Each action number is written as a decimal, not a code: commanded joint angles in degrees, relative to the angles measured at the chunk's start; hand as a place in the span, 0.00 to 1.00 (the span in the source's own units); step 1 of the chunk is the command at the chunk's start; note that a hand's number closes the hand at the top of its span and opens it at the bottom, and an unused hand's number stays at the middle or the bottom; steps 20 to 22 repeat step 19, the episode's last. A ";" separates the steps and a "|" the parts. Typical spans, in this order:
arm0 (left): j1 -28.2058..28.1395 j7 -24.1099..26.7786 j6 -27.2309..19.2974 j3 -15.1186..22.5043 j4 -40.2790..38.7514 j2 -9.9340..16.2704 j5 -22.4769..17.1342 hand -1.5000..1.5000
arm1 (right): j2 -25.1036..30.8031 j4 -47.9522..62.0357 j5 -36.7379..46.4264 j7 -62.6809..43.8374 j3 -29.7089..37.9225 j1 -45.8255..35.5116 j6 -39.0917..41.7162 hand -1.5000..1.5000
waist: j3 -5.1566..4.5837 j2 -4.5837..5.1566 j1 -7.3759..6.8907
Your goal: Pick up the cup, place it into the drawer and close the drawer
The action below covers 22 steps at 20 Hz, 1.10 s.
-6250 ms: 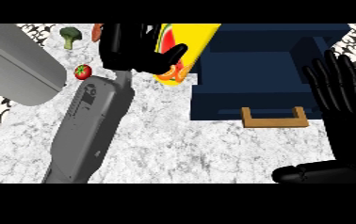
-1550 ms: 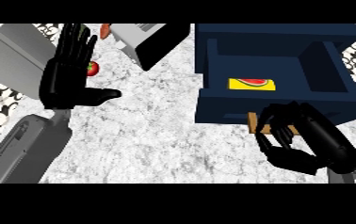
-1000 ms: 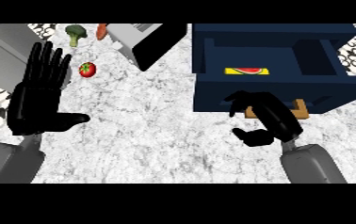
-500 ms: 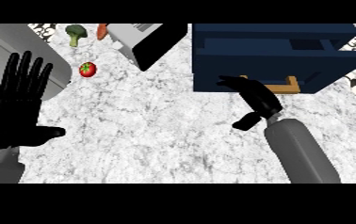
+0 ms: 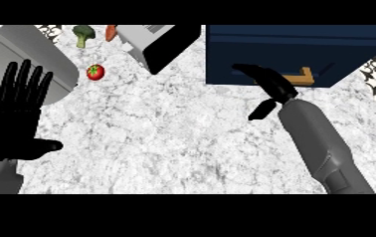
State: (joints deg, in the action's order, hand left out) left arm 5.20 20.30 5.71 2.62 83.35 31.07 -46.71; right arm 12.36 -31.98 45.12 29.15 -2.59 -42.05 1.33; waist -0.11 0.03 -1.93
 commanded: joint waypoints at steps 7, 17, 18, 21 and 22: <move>1.65 -0.92 3.00 -1.32 -1.15 -0.05 -0.18 0.00 | 4.77 17.57 0.14 1.82 4.76 -12.88 0.98 0.00 | 0.26 1.63 -2.27; 3.45 0.26 0.27 0.70 -2.57 -3.26 3.53 0.00 | 7.69 21.13 -0.97 4.53 6.51 -15.24 1.51 0.00 | 0.32 2.07 -2.54; 2.66 2.41 1.93 0.96 -3.79 -3.42 4.66 0.00 | 8.61 21.54 -0.75 5.34 6.37 -14.74 1.69 0.00 | 0.29 2.38 -2.82; 2.18 1.21 2.13 -0.39 -2.88 -1.87 3.47 0.00 | 10.35 21.77 -0.94 6.24 6.59 -15.60 3.40 0.00 | 0.32 2.22 -3.41; 2.18 1.21 2.13 -0.39 -2.88 -1.87 3.47 0.00 | 10.35 21.77 -0.94 6.24 6.59 -15.60 3.40 0.00 | 0.32 2.22 -3.41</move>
